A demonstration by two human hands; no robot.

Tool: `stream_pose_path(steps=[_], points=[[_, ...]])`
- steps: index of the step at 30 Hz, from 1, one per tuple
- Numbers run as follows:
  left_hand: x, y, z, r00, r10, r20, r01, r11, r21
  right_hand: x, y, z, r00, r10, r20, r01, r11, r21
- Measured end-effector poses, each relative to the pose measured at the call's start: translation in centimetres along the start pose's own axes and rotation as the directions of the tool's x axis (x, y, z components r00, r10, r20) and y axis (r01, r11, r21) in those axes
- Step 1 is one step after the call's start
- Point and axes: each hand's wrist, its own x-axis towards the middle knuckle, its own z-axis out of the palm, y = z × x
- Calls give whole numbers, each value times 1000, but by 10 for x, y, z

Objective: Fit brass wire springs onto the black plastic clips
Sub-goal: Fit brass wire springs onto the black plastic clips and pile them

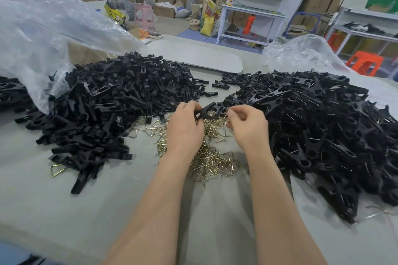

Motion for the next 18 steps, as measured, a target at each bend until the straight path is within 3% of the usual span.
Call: stream_pose_path(steps=[2,4,8,13,18], points=[[0,0,1,1000,12,23,-12,1000,-17,0,-1,-1,998,66,-11,-62,980,187],[0,-1,2,998,36,42,-34,998,-44,0,-1,-1,995,96,20,-98,963,251],[0,0,4,990,111,83,-106,992,-66,0,0,3,990,117,80,-129,977,169],[0,0,4,985,144,96,-138,988,-66,0,0,2,990,132,58,-142,963,227],[0,1,3,982,160,104,-155,986,-55,2,2,3,988,145,45,-150,976,159]])
